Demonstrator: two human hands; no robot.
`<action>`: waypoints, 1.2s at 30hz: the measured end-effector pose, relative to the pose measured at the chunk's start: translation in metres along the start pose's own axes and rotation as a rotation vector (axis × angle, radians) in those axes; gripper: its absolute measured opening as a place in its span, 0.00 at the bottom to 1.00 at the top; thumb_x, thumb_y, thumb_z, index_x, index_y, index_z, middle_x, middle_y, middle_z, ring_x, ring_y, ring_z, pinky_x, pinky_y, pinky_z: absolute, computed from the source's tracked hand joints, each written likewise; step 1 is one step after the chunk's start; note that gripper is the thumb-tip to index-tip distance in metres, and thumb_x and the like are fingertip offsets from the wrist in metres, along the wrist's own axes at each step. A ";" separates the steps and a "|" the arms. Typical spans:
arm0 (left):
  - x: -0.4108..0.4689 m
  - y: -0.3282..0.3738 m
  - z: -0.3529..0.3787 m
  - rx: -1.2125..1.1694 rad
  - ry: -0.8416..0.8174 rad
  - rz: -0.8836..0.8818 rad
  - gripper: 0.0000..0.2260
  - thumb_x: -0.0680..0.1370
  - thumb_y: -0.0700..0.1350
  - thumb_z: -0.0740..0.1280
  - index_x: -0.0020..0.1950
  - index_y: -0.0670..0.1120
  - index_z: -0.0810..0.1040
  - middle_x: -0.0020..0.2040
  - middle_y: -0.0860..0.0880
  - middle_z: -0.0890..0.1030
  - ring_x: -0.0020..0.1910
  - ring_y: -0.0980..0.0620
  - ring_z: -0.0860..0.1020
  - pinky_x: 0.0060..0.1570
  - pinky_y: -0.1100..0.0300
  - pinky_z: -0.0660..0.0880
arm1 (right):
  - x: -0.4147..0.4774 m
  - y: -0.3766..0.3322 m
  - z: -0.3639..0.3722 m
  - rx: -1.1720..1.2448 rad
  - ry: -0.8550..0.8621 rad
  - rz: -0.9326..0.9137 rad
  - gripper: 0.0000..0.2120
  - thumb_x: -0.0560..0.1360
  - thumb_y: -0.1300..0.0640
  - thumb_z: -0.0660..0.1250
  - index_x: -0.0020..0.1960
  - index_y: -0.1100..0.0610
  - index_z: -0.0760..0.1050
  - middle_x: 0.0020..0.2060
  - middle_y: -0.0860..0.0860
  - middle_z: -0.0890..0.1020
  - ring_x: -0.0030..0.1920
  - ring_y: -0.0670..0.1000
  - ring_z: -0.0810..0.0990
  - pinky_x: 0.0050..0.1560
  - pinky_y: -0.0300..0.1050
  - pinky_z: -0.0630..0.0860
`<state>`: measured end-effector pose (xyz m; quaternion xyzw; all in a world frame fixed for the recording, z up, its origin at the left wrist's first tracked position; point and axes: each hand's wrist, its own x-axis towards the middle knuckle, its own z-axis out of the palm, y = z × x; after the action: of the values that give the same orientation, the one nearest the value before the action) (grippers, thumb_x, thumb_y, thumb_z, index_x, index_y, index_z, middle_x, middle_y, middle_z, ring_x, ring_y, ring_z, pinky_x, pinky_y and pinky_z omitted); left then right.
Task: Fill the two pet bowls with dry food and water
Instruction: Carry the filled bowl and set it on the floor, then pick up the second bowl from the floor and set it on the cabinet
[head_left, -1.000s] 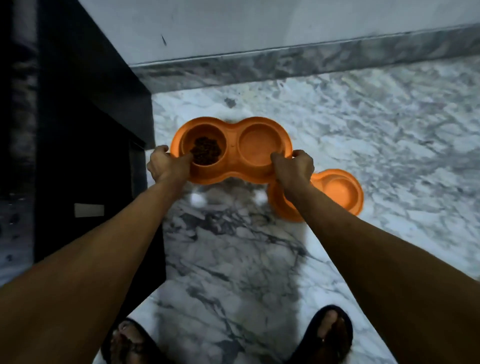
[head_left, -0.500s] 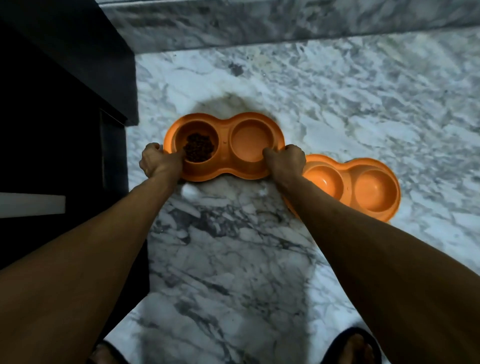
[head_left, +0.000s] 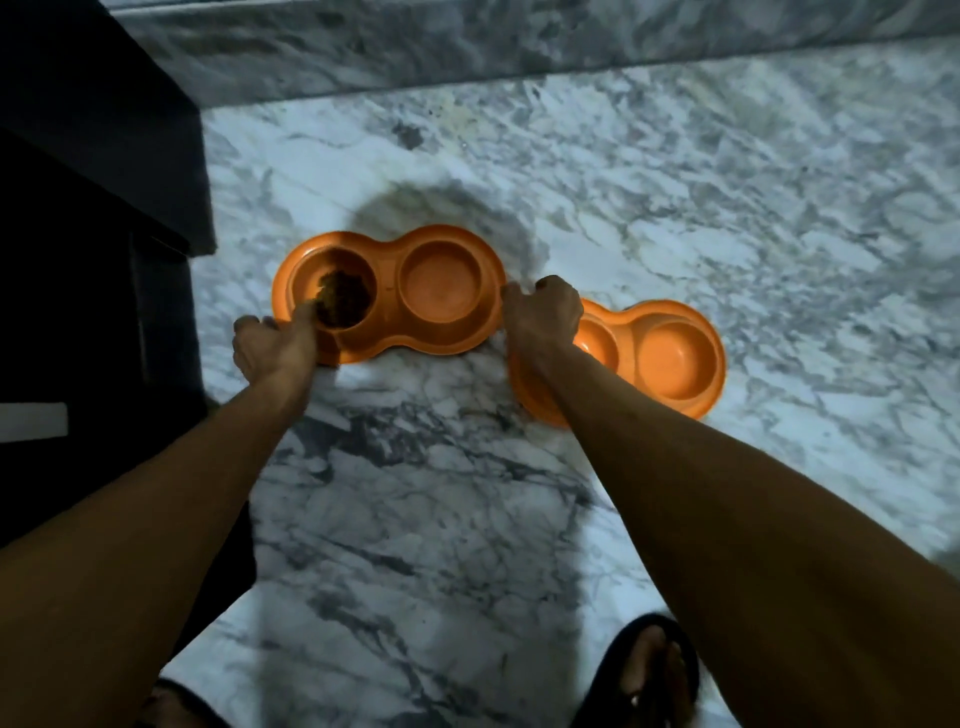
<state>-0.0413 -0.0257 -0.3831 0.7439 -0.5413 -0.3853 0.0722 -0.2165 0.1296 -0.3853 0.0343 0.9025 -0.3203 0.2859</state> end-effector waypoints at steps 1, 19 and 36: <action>-0.011 -0.002 0.002 0.019 0.041 -0.026 0.27 0.75 0.55 0.68 0.67 0.38 0.71 0.66 0.39 0.75 0.66 0.40 0.74 0.62 0.50 0.72 | -0.002 0.006 -0.012 0.006 0.018 0.002 0.13 0.73 0.50 0.64 0.47 0.60 0.73 0.48 0.56 0.75 0.47 0.57 0.72 0.43 0.45 0.65; -0.189 0.001 0.157 0.200 -0.350 0.072 0.28 0.72 0.48 0.74 0.66 0.36 0.71 0.65 0.35 0.74 0.60 0.36 0.75 0.55 0.49 0.74 | 0.043 0.142 -0.178 -0.106 0.059 0.282 0.27 0.72 0.56 0.70 0.68 0.59 0.66 0.66 0.60 0.69 0.65 0.62 0.72 0.59 0.52 0.71; -0.280 0.149 0.000 -0.002 -0.308 0.122 0.31 0.60 0.56 0.70 0.54 0.35 0.80 0.51 0.35 0.82 0.53 0.36 0.81 0.51 0.45 0.79 | -0.054 -0.006 -0.319 0.029 0.127 0.206 0.21 0.71 0.58 0.67 0.63 0.59 0.72 0.59 0.58 0.77 0.55 0.59 0.77 0.52 0.51 0.75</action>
<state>-0.1853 0.1550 -0.1667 0.6416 -0.5900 -0.4900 0.0125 -0.3308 0.3221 -0.1515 0.1511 0.9057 -0.2993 0.2592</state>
